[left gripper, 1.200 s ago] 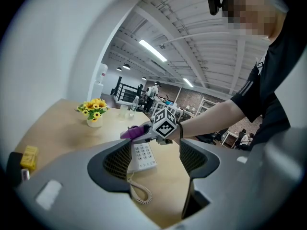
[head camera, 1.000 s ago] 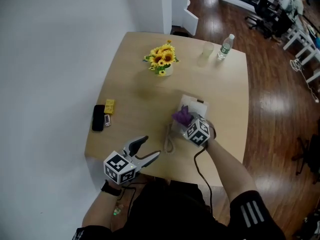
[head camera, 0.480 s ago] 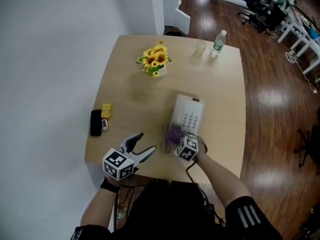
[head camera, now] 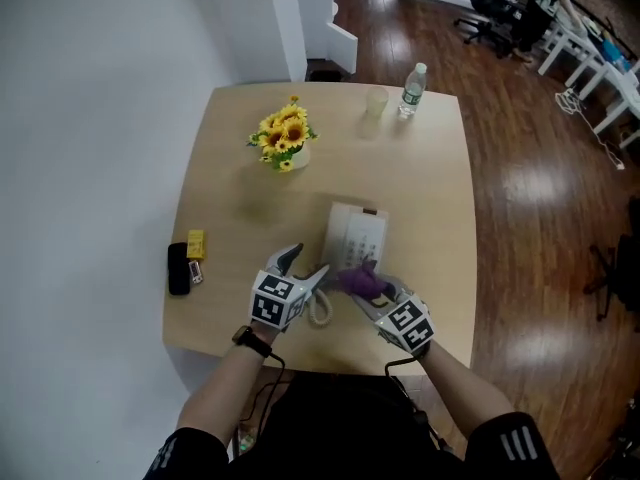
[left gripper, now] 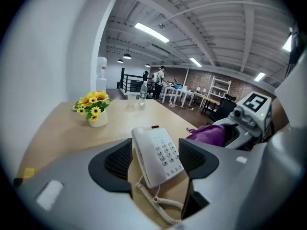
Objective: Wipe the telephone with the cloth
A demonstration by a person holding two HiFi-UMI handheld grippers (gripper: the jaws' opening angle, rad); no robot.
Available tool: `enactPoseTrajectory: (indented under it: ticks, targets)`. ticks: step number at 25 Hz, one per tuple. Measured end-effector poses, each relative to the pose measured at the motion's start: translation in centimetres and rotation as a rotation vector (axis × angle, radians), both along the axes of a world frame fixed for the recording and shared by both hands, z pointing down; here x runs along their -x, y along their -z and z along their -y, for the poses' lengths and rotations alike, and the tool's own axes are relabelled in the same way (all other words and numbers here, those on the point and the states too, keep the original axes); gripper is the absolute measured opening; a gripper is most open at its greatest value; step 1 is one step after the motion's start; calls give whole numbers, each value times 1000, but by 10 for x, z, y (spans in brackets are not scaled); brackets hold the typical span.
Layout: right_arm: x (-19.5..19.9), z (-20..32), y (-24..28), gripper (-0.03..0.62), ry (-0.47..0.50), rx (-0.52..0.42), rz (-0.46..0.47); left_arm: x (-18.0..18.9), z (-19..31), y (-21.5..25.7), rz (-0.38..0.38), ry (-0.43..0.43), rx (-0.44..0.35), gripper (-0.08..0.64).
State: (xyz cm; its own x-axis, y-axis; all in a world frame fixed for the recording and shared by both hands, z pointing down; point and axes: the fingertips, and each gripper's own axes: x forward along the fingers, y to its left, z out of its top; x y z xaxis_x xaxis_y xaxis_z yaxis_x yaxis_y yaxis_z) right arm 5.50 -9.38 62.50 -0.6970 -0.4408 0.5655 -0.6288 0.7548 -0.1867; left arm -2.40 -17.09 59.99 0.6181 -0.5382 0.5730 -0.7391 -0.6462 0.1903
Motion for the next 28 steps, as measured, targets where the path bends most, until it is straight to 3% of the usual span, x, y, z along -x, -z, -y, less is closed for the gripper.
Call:
enactPoseTrajectory:
  ticks: [3,6,11,15,23,26,28]
  targets:
    - [-34,3,16,158,-81,-4,41,-23,21,-31,13,45,90,293]
    - [-58,5,18,158,-174,46,116,-34,41,-63,78,95,155,293]
    - [-80,-1,12,158,-236,93,154,-46,62,-102,159,147,222,287]
    - [-84,-5,5,158,-220,115,166,-50,78,-118,208,204,222,235]
    - [-93,7,6,160,-209,105,180,-52,89,-125,298,235,160,244]
    - [-93,9,5,160,-206,108,187,-53,91,-126,277,233,129,242]
    - [-94,9,5,160,-206,111,191,-53,90,-126,235,244,154,230]
